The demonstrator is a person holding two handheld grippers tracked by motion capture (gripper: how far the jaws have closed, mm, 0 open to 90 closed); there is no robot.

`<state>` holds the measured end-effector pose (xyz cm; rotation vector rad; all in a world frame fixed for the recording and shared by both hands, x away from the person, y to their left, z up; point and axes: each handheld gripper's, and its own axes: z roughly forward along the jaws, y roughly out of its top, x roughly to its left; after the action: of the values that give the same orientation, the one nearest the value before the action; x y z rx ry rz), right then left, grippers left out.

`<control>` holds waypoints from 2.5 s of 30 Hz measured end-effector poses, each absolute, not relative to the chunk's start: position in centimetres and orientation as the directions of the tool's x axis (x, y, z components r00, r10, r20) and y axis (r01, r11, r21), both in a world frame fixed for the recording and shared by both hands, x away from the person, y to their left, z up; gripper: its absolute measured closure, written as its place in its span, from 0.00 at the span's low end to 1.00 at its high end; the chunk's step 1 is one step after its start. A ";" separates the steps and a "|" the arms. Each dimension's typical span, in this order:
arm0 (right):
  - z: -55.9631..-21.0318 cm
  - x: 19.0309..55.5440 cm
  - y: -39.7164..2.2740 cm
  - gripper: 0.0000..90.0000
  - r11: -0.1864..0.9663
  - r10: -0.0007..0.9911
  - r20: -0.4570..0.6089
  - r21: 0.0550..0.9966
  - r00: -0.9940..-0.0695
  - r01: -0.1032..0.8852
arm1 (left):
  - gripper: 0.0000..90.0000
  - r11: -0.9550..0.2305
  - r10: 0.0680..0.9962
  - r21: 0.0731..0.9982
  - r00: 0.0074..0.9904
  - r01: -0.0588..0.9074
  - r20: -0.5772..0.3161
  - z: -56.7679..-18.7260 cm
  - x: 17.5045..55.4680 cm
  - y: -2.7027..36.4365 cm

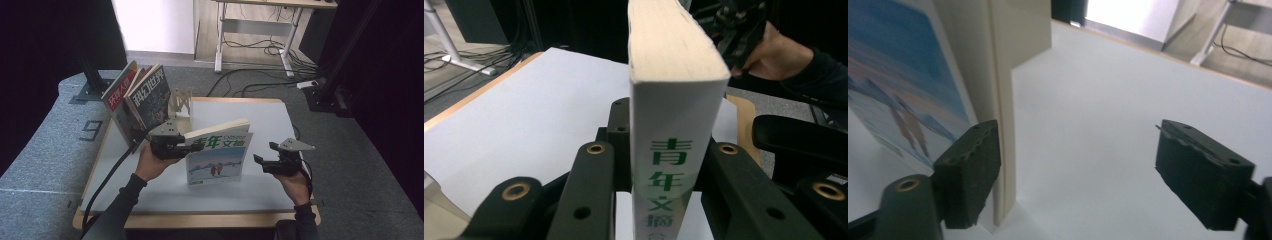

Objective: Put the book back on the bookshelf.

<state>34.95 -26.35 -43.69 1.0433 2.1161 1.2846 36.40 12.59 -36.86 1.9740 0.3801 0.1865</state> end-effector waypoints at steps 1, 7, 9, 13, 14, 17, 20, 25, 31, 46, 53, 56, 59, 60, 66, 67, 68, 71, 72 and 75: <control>-44.1 35.0 -26.4 0.19 0.282 0.797 0.005 0.881 -0.603 0.380 | 0.82 -0.382 0.348 0.906 0.937 0.181 -0.041 -36.9 36.4 12.6; -46.5 35.1 -26.4 0.15 0.306 0.818 0.000 0.847 -0.575 0.434 | 0.82 -0.379 0.354 0.906 0.934 0.188 -0.046 -36.9 36.4 12.5; -47.2 35.2 -26.3 0.15 0.324 0.824 -0.013 0.831 -0.566 0.452 | 0.82 -0.379 0.356 0.906 0.933 0.188 -0.045 -36.9 36.4 12.5; -48.9 35.5 -26.2 0.14 0.323 0.834 0.006 0.806 -0.552 0.497 | 0.82 -0.379 0.359 0.906 0.932 0.188 -0.043 -36.9 36.3 12.5; -49.4 35.6 -26.2 0.13 0.331 0.837 0.001 0.795 -0.548 0.507 | 0.82 -0.377 0.361 0.907 0.931 0.189 -0.044 -36.9 36.3 12.5; -50.6 35.7 -26.3 0.05 0.331 0.851 0.004 0.772 -0.525 0.542 | 0.82 -0.374 0.368 0.907 0.929 0.193 -0.046 -36.9 36.3 12.4; -51.6 35.9 -26.6 0.02 0.316 0.864 0.020 0.756 -0.503 0.573 | 0.82 -0.370 0.373 0.908 0.927 0.195 -0.047 -36.9 36.3 12.4; -53.2 36.0 -26.7 0.01 0.336 0.870 0.008 0.720 -0.493 0.606 | 0.82 -0.364 0.376 0.911 0.925 0.195 -0.048 -36.9 36.3 12.3; -53.7 36.0 -26.8 0.00 0.339 0.871 0.004 0.719 -0.491 0.606 | 0.82 -0.353 0.383 0.913 0.922 0.204 -0.057 -37.0 36.5 12.3; -53.8 36.1 -26.8 0.00 0.336 0.872 0.007 0.720 -0.490 0.608 | 0.82 -0.304 0.432 0.916 0.895 0.263 -0.113 -36.9 37.3 12.0; -53.8 36.1 -26.8 0.00 0.336 0.872 0.007 0.720 -0.490 0.608 | 0.82 -0.300 0.462 0.912 0.879 0.281 -0.119 -36.3 37.4 12.4; -53.8 36.1 -26.8 0.00 0.337 0.871 0.006 0.720 -0.491 0.607 | 0.82 -0.302 0.471 0.909 0.874 0.287 -0.119 -36.0 37.4 12.7; -53.8 36.1 -26.8 0.00 0.338 0.871 0.007 0.719 -0.492 0.607 | 0.82 -0.301 0.477 0.907 0.870 0.293 -0.123 -35.7 37.5 13.0; -53.8 36.1 -26.8 0.00 0.338 0.871 0.007 0.719 -0.492 0.607 | 0.82 -0.302 0.480 0.906 0.869 0.296 -0.124 -35.6 37.5 13.1; -53.8 36.1 -26.8 0.00 0.337 0.871 0.008 0.719 -0.492 0.608 | 0.82 -0.299 0.503 0.905 0.856 0.303 -0.121 -35.0 37.6 13.8; -53.8 36.1 -26.8 0.00 0.337 0.871 0.008 0.719 -0.491 0.608 | 0.82 -0.298 0.506 0.904 0.854 0.305 -0.121 -34.9 37.6 13.9; -53.8 36.1 -26.8 0.00 0.336 0.871 0.008 0.719 -0.491 0.608 | 0.82 -0.297 0.510 0.904 0.852 0.308 -0.122 -34.8 37.6 14.1; -53.8 36.1 -26.8 0.00 0.336 0.871 0.008 0.719 -0.491 0.609 | 0.82 -0.292 0.521 0.904 0.845 0.312 -0.124 -34.5 37.6 14.5; -53.8 36.1 -26.8 0.00 0.336 0.871 0.008 0.718 -0.491 0.609 | 0.83 -0.290 0.524 0.904 0.843 0.313 -0.123 -34.4 37.6 14.6; -53.8 36.1 -26.8 0.00 0.335 0.871 0.009 0.720 -0.491 0.608 | 0.83 -0.284 0.536 0.905 0.835 0.318 -0.125 -34.1 37.6 15.1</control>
<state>36.07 -26.82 -53.77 1.3065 2.2263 0.9525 37.64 15.08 -34.09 1.8935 0.6400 0.2426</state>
